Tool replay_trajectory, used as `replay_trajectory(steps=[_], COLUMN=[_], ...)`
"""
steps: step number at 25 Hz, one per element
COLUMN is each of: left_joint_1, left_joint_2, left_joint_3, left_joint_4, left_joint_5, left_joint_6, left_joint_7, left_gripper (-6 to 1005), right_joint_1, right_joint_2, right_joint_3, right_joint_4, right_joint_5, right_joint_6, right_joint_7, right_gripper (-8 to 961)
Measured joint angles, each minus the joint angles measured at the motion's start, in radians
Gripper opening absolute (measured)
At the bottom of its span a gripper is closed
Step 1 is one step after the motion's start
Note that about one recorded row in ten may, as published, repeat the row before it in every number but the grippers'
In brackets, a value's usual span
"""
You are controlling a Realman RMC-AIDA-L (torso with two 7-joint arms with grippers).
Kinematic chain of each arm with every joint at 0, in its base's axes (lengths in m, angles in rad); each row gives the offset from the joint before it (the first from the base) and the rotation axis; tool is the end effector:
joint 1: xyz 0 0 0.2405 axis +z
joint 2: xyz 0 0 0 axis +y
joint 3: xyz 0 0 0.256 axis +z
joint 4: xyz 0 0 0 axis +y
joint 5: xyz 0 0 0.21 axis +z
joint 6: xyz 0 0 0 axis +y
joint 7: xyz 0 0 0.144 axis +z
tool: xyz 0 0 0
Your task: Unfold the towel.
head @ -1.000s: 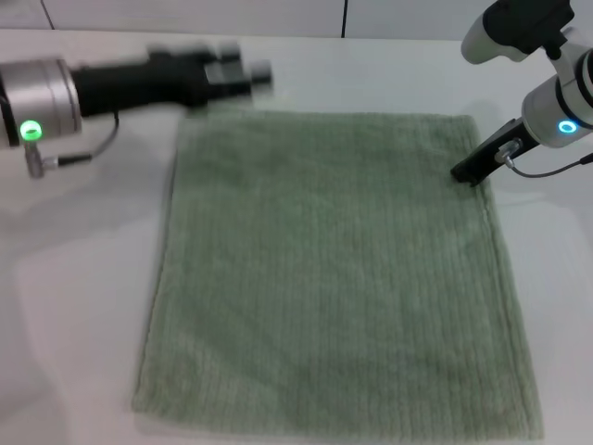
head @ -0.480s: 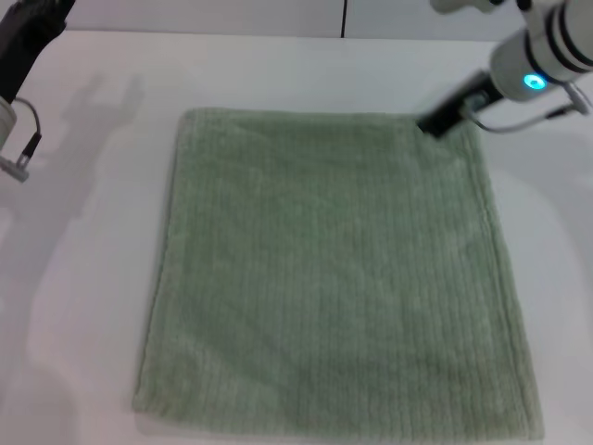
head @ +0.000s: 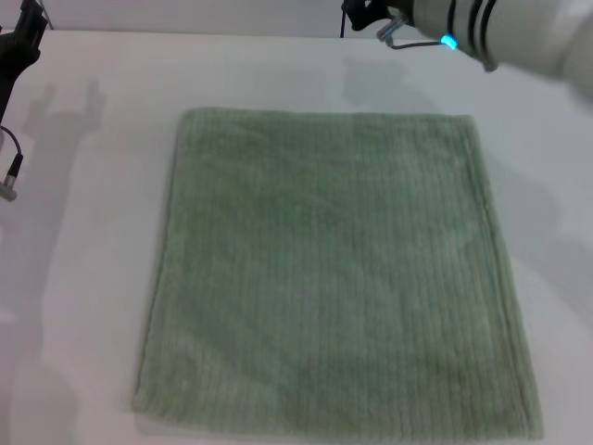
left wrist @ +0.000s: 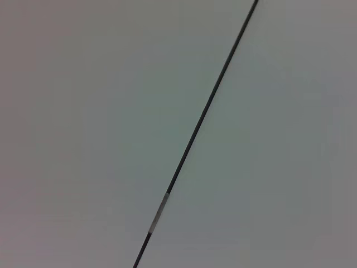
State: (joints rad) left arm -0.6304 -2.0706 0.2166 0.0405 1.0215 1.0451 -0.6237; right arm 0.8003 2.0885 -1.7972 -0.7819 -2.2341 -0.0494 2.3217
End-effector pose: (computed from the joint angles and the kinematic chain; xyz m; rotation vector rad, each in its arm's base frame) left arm -0.3288 0.3887 0.0294 -1.3525 -0.8872 -0.9521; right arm 0.1166 0.4628 -0.0647 -2.1254 0.2211 0.2540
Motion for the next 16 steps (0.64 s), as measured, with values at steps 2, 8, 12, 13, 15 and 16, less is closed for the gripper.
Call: replay_trajectory(steps=[2,8,12,13,15,16], left_joint_1=[0.000,-0.007,-0.011,-0.011,-0.010,-0.010], left_joint_2=[0.000,-0.001,-0.002,-0.002,-0.002,-0.002], left_joint_3=[0.000,-0.001,-0.001,0.000,0.005,0.005], left_joint_4=[-0.001,-0.021,-0.040,-0.043,-0.054,-0.054], left_joint_5=[0.000,0.001,0.005,0.006,0.007,0.007], left_joint_6=[-0.001,-0.007,-0.009,-0.009,-0.012,-0.012], left_joint_7=[0.006,0.087,0.170,0.189,0.231,0.231], left_gripper=[680,680,680,680,680,680], right_joint_1=[-0.033,-0.089,-0.159,-0.159,-0.221,-0.221], right_joint_2=[0.001,0.001,-0.001,-0.001,-0.005,-0.005], right_joint_3=[-0.119,-0.339,-0.383,-0.383,-0.372,-0.372], right_joint_4=[0.039,0.244,0.380,0.380,0.388,0.388], right_joint_5=[0.019,0.019,0.019,0.019,0.016,0.016], right_joint_6=[0.226,0.718,0.915,0.915,0.963,0.963], right_joint_7=[0.036,0.305,0.478,0.478,0.526,0.526], right_gripper=[-1,-1,-1,-1,-1,-1])
